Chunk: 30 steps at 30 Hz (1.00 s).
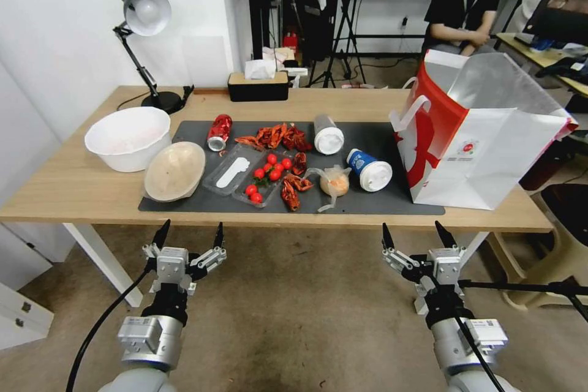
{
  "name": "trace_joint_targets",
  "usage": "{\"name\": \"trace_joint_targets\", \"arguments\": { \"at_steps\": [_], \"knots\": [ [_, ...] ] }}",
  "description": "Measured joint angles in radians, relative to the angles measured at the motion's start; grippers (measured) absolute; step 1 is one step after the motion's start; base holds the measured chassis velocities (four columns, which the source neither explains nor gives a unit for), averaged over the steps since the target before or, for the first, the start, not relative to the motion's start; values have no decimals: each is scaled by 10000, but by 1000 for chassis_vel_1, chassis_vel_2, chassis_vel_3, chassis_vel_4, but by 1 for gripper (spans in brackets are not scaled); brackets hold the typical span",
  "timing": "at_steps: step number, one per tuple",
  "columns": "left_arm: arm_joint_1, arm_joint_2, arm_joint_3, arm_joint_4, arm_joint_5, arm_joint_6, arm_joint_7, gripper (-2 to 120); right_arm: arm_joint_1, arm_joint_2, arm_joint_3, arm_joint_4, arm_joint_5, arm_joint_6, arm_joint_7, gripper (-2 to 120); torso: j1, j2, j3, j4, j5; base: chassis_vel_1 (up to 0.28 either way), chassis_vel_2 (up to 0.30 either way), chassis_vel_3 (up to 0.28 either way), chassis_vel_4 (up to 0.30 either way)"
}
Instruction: Pick up the trash from the table and place it into the takeout bag.
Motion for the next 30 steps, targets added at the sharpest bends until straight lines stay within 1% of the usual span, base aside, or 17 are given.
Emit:
{"name": "trace_joint_targets", "arguments": {
  "at_steps": [30],
  "knots": [
    [0, 0, 0, 0, 0, 0, 0, 100, 0, 0, 0, 0, 0, 0, 0, 100, 0, 0, 0, 1, 0, 0, 0, 0, 0]
  ]
}}
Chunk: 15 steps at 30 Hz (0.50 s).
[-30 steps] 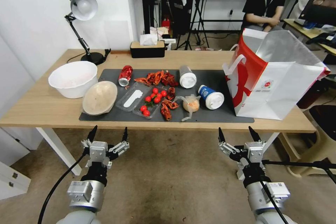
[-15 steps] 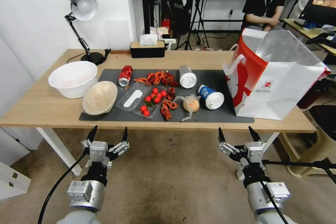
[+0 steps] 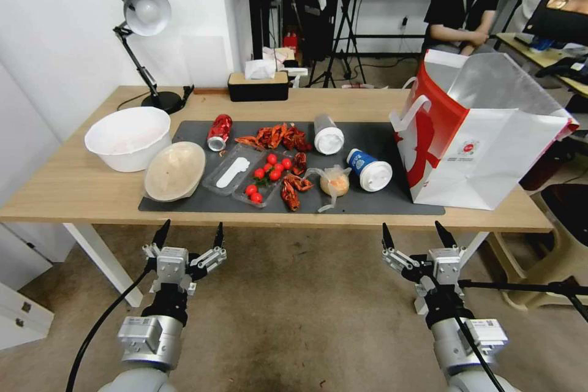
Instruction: Pick up the trash from the table and place it into the takeout bag.
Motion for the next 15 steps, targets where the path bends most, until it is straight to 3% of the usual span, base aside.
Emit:
{"name": "trace_joint_targets", "arguments": {
  "at_steps": [15],
  "knots": [
    [10, -32, 87, 12, 14, 49, -52, 100, -131, 148, -199, -156, -157, 22, -65, 100, 0, 0, 0, -3, 2, 0, 0, 0, 0]
  ]
}}
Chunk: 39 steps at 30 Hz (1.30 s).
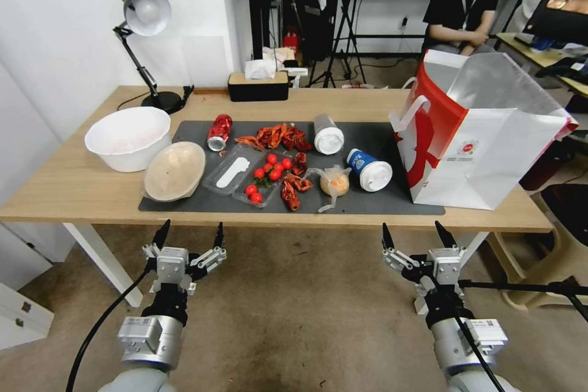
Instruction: Pick up the trash from the table and place it into the takeout bag.
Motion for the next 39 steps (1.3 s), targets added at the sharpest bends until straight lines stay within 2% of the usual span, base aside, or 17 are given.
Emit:
{"name": "trace_joint_targets", "arguments": {
  "at_steps": [1, 2, 3, 4, 6, 8, 33, 39],
  "knots": [
    [39, -119, 266, 40, 92, 181, -178, 100, -216, 259, -411, -307, -365, 135, -145, 100, -1, 1, -2, 8, -14, 0, 0, 0, 0],
    [39, -119, 266, 40, 92, 181, -178, 100, -216, 259, -411, -307, -365, 135, -145, 100, -1, 1, -2, 8, -14, 0, 0, 0, 0],
    [177, -462, 1042, 183, 362, 735, -643, 100, -514, 634, -911, -752, -773, 190, -382, 100, 0, -1, 2, -2, 6, 0, 0, 0, 0],
    [243, -662, 1486, 260, 505, 1028, -895, 100, -528, 693, -981, -791, -833, 248, -425, 100, -2, 1, -1, 4, -15, 0, 0, 0, 0],
    [345, -964, 2144, 395, 702, 1395, -1274, 100, -551, 736, -1014, -834, -881, 262, -464, 100, -4, 2, 0, 7, -3, 0, 0, 0, 0],
    [341, -1010, 2229, 411, 711, 1384, -1343, 100, -548, 746, -1014, -834, -889, 264, -466, 100, -4, 2, -1, 1, 2, 0, 0, 0, 0],
    [403, -1023, 2170, 164, 650, 1091, -1278, 100, -493, 713, -976, -397, -851, 270, -447, 100, 0, -1, 0, 3, -2, 0, 0, 0, 0],
    [366, -1018, 2016, 86, 554, 918, -1171, 100, -412, 501, -904, -92, -479, 128, -454, 100, 0, -1, 0, 3, -1, 0, 0, 0, 0]
  ]
}}
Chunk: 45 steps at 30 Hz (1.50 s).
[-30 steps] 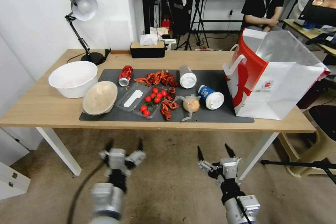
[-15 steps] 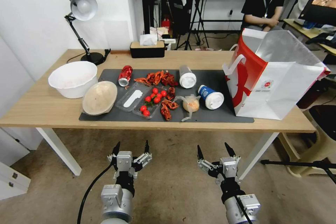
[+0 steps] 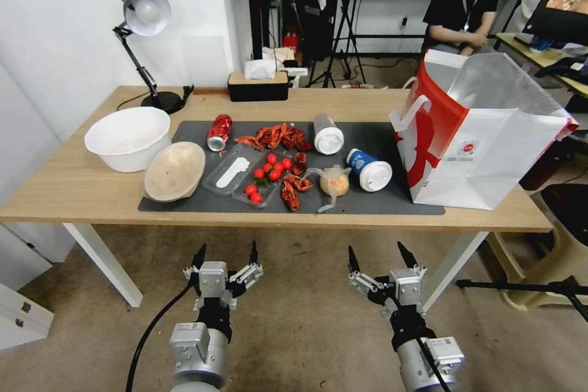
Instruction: Pick up the trash from the table and place it into the takeout bag.
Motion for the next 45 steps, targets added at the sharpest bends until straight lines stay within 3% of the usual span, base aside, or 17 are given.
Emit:
{"name": "trace_joint_targets", "arguments": {
  "at_steps": [10, 14, 21, 29, 31, 45],
  "knots": [
    [-170, 163, -158, 88, -77, -114, 99, 100, 903, -681, 358, 285, 1159, -419, -106, 100, 0, 0, 0, -1, 0, 0, 0, 0, 0],
    [-150, 166, -162, 60, -77, -139, 101, 100, 1798, -1222, 322, -138, 1499, -422, -155, 100, 0, 0, 0, 1, 2, 0, 0, 0, 0],
    [-75, 175, -218, -13, -82, -154, 85, 100, 3798, -2744, -4, -1374, 2642, -313, -291, 100, 0, -1, 1, 1, 1, 0, 0, 0, 0],
    [-119, 145, -262, 5, -92, -151, 78, 100, 5444, -3516, -264, -2530, 3748, -298, -261, 100, 0, -1, 1, 1, 0, 0, 0, 0, 0],
    [-162, 134, -289, 17, -91, -142, 77, 100, 6617, -3847, -357, -3519, 4282, -653, 12, 100, 1, -1, 1, 2, 0, 0, 0, 0, 0],
    [-305, 169, -221, 177, -91, -126, 79, 100, 7372, -3817, -480, -4181, 4273, -2074, 709, 100, 0, 0, 0, 0, -1, 0, 0, 0, 0]
  ]
}}
